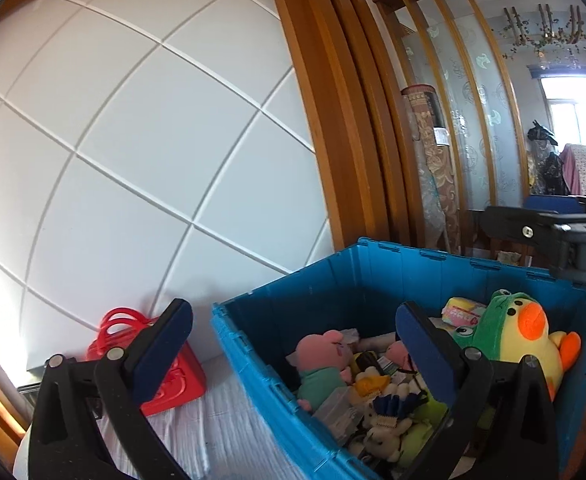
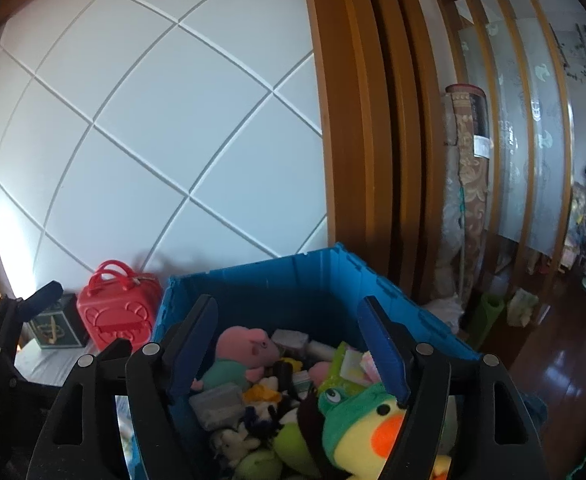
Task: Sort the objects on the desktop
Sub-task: 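Open both tools to drop the items into the crate and withdraw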
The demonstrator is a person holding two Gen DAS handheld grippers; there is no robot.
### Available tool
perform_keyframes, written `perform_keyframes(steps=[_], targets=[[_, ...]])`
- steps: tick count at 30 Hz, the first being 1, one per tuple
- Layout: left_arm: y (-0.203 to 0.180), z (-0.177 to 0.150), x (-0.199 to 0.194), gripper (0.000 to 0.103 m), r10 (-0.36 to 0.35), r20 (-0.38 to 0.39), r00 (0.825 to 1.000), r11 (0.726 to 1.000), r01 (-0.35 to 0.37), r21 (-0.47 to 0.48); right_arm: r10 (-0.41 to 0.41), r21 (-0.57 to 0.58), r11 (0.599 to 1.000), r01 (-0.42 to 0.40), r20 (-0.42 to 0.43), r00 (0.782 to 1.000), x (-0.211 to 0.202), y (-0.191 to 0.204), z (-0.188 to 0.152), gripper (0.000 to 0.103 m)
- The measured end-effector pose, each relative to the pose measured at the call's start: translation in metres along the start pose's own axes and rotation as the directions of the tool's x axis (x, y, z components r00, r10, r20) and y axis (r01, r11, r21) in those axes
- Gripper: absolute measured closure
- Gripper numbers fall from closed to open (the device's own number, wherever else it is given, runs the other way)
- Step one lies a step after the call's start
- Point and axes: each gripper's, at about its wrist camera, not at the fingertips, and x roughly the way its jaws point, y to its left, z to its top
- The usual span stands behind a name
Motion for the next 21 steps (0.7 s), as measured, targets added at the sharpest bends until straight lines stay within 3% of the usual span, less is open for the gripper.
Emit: perform_keyframes(steps=[12,21], targets=[[0.075,-0.034,-0.073,0.0,0.049,0.007,0.999,0.998,-0.049,-0.031,-0.009,-0.014,1.0,0.01,0.03,1.0,-0.072,0.074,-0.047,0.021],[0.142,-0.069,-0.119,0.0,0.076,-0.023,0.997,0.997,-0.077,-0.024,0.006,0.019,1.0,-0.006,-0.029,1.0,-0.1,0.154,-0.086,0.021]])
